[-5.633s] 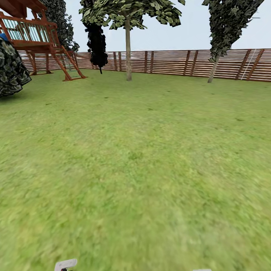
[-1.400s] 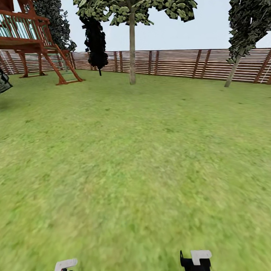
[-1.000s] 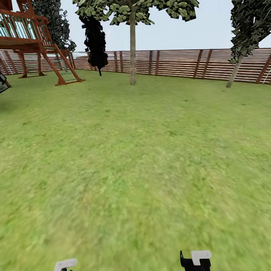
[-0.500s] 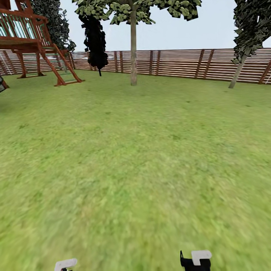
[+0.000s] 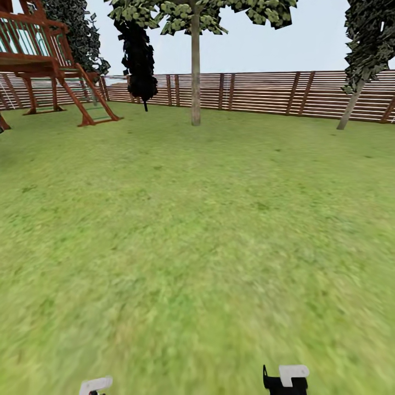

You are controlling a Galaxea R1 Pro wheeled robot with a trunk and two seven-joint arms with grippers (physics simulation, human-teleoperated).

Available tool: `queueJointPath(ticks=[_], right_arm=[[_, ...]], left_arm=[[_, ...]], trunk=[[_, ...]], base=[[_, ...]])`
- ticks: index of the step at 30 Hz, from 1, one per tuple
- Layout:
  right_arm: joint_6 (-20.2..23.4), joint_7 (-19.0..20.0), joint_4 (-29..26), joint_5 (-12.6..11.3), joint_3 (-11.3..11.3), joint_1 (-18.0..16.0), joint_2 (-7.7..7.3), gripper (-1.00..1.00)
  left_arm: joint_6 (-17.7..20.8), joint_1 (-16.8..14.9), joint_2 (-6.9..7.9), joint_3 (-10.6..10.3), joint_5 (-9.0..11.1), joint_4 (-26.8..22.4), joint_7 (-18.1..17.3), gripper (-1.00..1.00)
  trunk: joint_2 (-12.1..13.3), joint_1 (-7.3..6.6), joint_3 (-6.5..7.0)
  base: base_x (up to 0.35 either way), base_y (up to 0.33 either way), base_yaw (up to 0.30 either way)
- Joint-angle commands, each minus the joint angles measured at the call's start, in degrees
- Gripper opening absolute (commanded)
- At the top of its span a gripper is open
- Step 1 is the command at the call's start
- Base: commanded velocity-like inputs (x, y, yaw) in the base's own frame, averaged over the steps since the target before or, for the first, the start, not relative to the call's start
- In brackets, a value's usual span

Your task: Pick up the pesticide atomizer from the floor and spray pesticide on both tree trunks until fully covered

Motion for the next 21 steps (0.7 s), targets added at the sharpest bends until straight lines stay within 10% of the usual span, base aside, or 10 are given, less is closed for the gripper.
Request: queueJointPath(ticks=[1,21], right_arm=[[-0.1,-0.3,0.1,0.6,-0.2,0.0,0.01,1.00],[-0.1,-0.3,0.1,0.6,-0.2,0.0,0.03,1.00]], left_arm=[[-0.2,0.0,-0.03,0.5,-0.5,0.1,-0.2,-1.00],[-0.2,0.0,-0.05,0.5,-0.5,0.1,-0.2,-1.00]], trunk=[[0.0,0.03,-0.05],[0.0,0.03,-0.05]], base=[[0.338,0.090,0.000],[0.338,0.090,0.000]])
